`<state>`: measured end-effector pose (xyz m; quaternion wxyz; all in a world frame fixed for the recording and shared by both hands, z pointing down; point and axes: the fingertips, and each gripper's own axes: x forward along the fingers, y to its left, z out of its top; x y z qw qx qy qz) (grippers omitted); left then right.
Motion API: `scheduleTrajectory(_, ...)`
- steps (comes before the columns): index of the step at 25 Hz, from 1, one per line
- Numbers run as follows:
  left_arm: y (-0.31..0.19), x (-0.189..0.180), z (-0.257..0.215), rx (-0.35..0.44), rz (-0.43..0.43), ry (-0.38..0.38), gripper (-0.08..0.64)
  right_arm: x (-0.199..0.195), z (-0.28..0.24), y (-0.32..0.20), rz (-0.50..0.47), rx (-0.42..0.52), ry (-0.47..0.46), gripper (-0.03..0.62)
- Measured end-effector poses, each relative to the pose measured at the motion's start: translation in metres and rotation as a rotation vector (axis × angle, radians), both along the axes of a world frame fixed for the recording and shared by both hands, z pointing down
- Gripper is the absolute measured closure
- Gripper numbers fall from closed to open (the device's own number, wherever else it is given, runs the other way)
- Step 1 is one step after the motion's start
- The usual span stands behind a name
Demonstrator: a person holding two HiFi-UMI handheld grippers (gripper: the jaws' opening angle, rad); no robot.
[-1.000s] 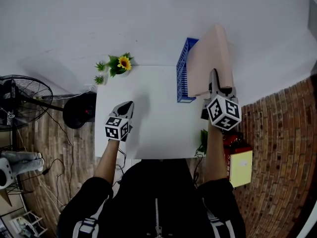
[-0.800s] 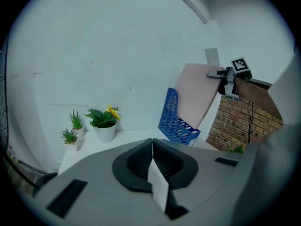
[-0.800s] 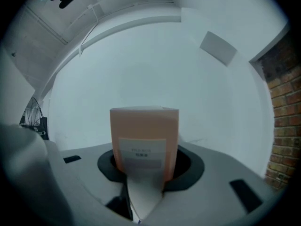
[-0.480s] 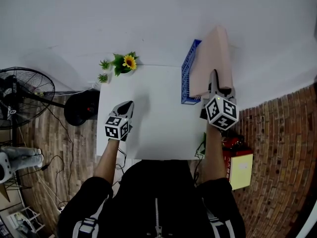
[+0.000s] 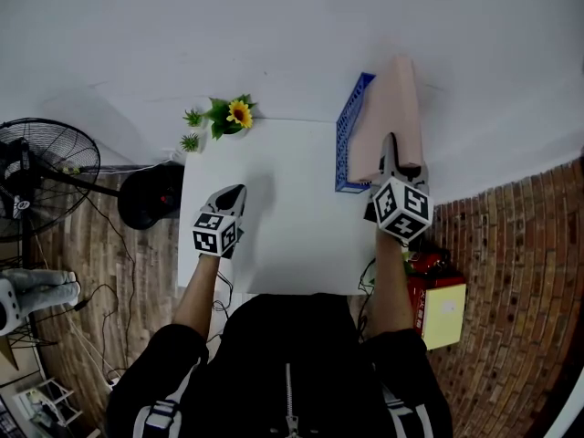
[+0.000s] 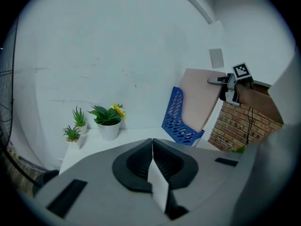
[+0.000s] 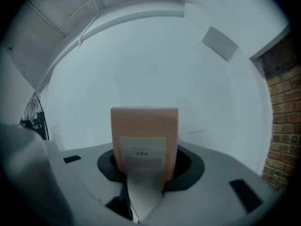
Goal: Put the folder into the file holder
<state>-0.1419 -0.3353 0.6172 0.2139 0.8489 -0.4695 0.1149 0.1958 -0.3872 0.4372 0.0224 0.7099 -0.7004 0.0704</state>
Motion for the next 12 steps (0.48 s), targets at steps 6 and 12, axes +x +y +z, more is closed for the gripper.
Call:
scheduleTrajectory(6, -0.001, -0.003, 0.001, -0.003, -0.008, -0.003, 0.535, 0.003, 0.018, -0.003, 0.013, -0.021, -0.019, 0.425)
scheduleTrajectory(12, 0.001, -0.005, 0.006, -0.014, -0.014, -0.008, 0.535, -0.001, 0.030, -0.008, 0.012, -0.040, -0.015, 0.423)
